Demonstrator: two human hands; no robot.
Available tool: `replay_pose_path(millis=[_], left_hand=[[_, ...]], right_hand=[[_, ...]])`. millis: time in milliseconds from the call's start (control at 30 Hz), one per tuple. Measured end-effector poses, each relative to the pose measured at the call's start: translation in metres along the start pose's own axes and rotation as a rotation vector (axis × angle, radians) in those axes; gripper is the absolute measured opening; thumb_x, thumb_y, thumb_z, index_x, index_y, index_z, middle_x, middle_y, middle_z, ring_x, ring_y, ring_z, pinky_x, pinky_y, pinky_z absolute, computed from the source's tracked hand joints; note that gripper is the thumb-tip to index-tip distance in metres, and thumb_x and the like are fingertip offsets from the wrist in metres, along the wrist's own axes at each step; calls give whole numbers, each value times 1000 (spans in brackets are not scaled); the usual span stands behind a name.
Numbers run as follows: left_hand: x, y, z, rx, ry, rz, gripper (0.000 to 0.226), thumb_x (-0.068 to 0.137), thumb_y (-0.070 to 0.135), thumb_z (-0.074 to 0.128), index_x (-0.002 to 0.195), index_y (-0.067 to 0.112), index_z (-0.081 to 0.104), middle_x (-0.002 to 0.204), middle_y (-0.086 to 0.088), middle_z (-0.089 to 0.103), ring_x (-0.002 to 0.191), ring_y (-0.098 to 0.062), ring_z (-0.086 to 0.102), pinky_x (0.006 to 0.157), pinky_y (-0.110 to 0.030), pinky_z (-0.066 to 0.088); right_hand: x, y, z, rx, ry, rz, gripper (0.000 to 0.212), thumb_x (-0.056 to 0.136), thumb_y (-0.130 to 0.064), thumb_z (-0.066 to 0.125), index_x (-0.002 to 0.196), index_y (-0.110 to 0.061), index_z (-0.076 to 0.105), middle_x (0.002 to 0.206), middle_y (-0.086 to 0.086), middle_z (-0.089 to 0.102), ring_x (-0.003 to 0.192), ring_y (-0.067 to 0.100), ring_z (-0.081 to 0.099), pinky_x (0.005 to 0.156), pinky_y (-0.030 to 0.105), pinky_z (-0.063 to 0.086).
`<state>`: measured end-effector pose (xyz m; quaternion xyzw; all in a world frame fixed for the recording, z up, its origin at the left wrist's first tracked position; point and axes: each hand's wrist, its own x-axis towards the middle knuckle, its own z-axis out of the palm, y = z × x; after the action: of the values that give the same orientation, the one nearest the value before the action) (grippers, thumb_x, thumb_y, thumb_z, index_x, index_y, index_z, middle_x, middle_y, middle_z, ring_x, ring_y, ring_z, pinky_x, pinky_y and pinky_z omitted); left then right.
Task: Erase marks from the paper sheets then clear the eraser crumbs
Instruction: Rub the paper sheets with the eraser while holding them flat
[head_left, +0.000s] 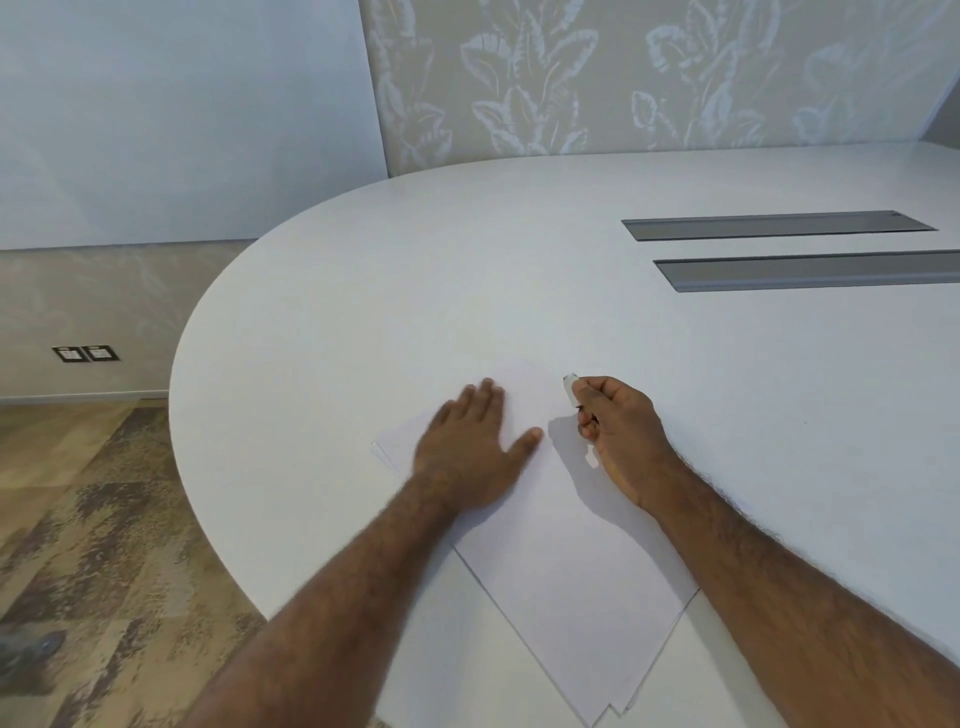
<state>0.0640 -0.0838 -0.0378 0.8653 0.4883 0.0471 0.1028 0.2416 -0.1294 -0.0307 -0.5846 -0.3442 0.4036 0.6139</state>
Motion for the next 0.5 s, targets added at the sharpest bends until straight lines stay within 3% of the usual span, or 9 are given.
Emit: replay_pose_path(millis=[167, 200, 267, 333, 400, 500], left_hand=[[-25, -41, -18, 121, 13, -426, 101, 88, 78, 10, 156, 5, -4, 166, -11, -9, 153, -22, -8, 124, -39, -4], [-27, -36, -20, 123, 54, -392, 100, 89, 77, 12, 156, 5, -5, 166, -11, -10, 153, -22, -9, 123, -38, -4], [-28, -16, -17, 39, 106, -157, 93, 93, 73, 18, 157, 10, -7, 166, -5, -12, 153, -19, -10, 122, -35, -4], [-28, 7, -7, -18, 30, 64, 89, 93, 74, 17, 157, 18, -9, 165, 4, -15, 152, -12, -12, 121, -31, -6], [-26, 13, 3, 1, -48, 80, 89, 90, 77, 11, 157, 22, -8, 165, 8, -14, 151, -8, -12, 119, -30, -7], [-22, -14, 1, 10, -15, -65, 90, 91, 76, 11, 158, 19, -3, 166, 6, -10, 152, -10, -9, 121, -31, -6]], right_hand=[[2, 2, 0, -16, -12, -8, 24, 75, -46, 71, 76, -21, 70, 55, -8, 52, 53, 10, 43, 59, 29, 36], [2, 2, 0, -26, -14, -8, 27, 72, -48, 70, 77, -22, 70, 55, -9, 52, 53, 10, 43, 58, 28, 36], [3, 2, -1, -28, -12, -11, 31, 69, -51, 71, 78, -21, 71, 55, -9, 52, 53, 9, 43, 58, 27, 36], [3, 3, -2, -29, -13, -17, 32, 67, -53, 71, 77, -22, 71, 56, -8, 52, 54, 9, 43, 60, 27, 37], [2, 3, -1, -40, -20, -25, 31, 66, -53, 71, 77, -24, 71, 56, -8, 53, 54, 9, 43, 61, 27, 38], [1, 2, 0, -56, -20, -29, 26, 69, -51, 69, 75, -25, 70, 55, -9, 52, 53, 10, 42, 59, 26, 36]])
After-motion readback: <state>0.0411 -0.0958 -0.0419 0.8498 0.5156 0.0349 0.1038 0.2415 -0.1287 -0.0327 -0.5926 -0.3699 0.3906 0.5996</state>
